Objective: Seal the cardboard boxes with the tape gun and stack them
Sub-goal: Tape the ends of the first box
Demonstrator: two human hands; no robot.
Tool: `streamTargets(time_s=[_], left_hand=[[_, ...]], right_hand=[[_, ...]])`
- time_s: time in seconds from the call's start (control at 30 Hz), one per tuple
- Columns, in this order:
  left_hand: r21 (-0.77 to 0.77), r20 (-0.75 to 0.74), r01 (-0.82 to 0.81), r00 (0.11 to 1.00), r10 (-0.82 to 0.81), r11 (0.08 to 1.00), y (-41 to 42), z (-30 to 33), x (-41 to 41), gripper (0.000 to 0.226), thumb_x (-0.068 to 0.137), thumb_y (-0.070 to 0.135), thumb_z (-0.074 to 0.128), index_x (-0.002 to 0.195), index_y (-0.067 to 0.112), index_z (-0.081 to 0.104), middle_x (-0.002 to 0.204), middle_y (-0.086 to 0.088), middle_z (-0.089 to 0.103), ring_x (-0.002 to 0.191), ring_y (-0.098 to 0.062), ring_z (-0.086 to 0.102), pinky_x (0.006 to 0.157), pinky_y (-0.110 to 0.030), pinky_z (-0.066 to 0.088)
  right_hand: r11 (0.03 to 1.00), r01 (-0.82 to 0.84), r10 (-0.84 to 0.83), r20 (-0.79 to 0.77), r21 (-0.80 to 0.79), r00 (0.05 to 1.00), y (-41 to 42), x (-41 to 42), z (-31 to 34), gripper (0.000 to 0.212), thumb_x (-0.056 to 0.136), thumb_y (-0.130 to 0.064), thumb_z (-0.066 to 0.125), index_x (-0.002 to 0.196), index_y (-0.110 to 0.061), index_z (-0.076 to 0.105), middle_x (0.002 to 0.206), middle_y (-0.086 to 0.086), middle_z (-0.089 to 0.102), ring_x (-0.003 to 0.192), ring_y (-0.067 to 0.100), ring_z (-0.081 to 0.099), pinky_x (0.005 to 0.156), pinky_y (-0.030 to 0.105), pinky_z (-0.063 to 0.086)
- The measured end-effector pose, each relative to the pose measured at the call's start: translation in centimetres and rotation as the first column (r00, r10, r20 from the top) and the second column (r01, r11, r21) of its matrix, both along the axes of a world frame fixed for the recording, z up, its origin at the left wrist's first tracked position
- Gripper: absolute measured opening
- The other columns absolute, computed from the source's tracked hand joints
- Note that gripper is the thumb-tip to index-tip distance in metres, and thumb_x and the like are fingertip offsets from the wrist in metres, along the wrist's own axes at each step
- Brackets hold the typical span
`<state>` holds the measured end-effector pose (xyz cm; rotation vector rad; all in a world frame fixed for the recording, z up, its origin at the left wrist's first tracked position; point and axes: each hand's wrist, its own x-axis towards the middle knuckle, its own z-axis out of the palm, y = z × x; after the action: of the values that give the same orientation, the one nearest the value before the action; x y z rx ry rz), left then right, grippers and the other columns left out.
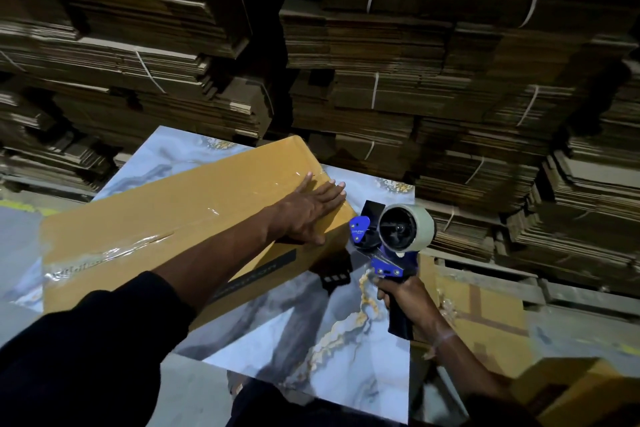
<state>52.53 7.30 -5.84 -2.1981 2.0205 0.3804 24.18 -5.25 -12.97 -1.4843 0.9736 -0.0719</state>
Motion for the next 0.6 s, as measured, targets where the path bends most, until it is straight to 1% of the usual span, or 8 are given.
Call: streamTargets(time_s=[0.07,0.17,0.23,0.27,0.33,0.43,0.5,0.6], left_hand=[[-0.035,-0.062,0.021,0.998,-0.024,0.999,0.3,-1.0,-0.1,0.103,0.095,0.047,0.064,0.165,0.016,-0.004,0.172,-0.008,-0.013,0.159,-0.025,-0.015,0.126,-0.054,-0.012],[-0.113,-0.115,0.028,0.993,-0.041,0.993,0.8,-2.4,-0.6,0.093,0.097,0.042,0.055,0.165,0.012,-0.001,0.173,-0.011,-0.01,0.158,-0.028,-0.016,0.128,-0.051,-0.005],[-0.143,-0.11,0.021,0.993,-0.037,0.989,0.9,-2.9,-1.2,0.092,0.092,0.043,0.046,0.165,0.01,0.001,0.173,-0.012,-0.008,0.158,-0.03,-0.014,0.128,-0.049,-0.004],[-0.148,-0.097,0.015,0.995,-0.03,0.989,1.0,-2.9,-1.5,0.095,0.088,0.043,0.046,0.165,0.01,0.001,0.173,-0.013,-0.008,0.158,-0.031,-0.013,0.128,-0.048,-0.005],[-0.17,-0.076,0.002,0.997,-0.015,0.985,1.0,-3.2,-1.8,0.1,0.085,0.039,0.053,0.165,0.009,0.0,0.173,-0.013,-0.008,0.159,-0.031,-0.012,0.128,-0.046,-0.005],[-0.227,-0.068,-0.025,0.998,0.01,0.973,1.2,-3.8,-1.9,0.102,0.089,0.029,0.066,0.165,0.01,0.001,0.173,-0.012,-0.007,0.16,-0.029,-0.01,0.129,-0.045,-0.002],[-0.262,-0.075,-0.03,0.997,0.011,0.964,1.2,-4.2,-1.8,0.103,0.089,0.029,0.07,0.166,0.011,0.004,0.173,-0.011,-0.005,0.16,-0.027,-0.008,0.129,-0.043,0.0],[-0.272,-0.079,-0.028,0.997,0.007,0.962,1.2,-4.5,-1.6,0.104,0.088,0.031,0.071,0.166,0.012,0.005,0.174,-0.01,-0.004,0.16,-0.025,-0.008,0.129,-0.041,0.0]], right_hand=[[0.999,0.023,-0.024,0.021,0.043,1.0,0.6,0.6,-0.5,0.03,0.092,-0.012,0.075,0.064,-0.007,0.069,0.059,0.011,0.062,0.053,0.019,0.054,0.059,0.029,0.045],[0.982,0.037,-0.053,0.081,0.183,0.995,1.2,1.0,-1.4,0.016,0.095,-0.009,0.072,0.081,-0.002,0.068,0.068,0.017,0.057,0.056,0.023,0.052,0.057,0.032,0.046],[0.97,0.025,-0.051,0.1,0.243,0.994,1.6,1.1,-1.9,0.018,0.097,-0.011,0.071,0.086,0.0,0.063,0.069,0.018,0.053,0.057,0.027,0.056,0.057,0.034,0.047],[0.968,0.024,-0.051,0.104,0.25,0.993,1.7,1.1,-2.2,0.02,0.097,-0.012,0.071,0.085,0.001,0.063,0.068,0.018,0.053,0.057,0.029,0.059,0.057,0.035,0.047],[0.966,0.027,-0.06,0.119,0.257,0.991,2.1,1.4,-2.4,0.021,0.098,-0.013,0.071,0.085,0.001,0.063,0.066,0.017,0.056,0.055,0.03,0.059,0.055,0.036,0.047],[0.964,0.042,-0.082,0.143,0.264,0.986,2.3,1.7,-2.9,0.022,0.098,-0.014,0.071,0.085,0.0,0.062,0.064,0.015,0.055,0.05,0.028,0.051,0.057,0.038,0.046],[0.968,0.039,-0.073,0.131,0.248,0.989,2.1,1.8,-3.0,0.025,0.099,-0.015,0.07,0.083,0.002,0.061,0.058,0.01,0.054,0.048,0.027,0.047,0.056,0.038,0.044],[0.974,0.071,-0.093,0.093,0.217,0.991,1.4,2.0,-3.1,0.021,0.101,-0.01,0.067,0.084,0.002,0.061,0.06,0.011,0.055,0.045,0.024,0.043,0.048,0.033,0.039]])
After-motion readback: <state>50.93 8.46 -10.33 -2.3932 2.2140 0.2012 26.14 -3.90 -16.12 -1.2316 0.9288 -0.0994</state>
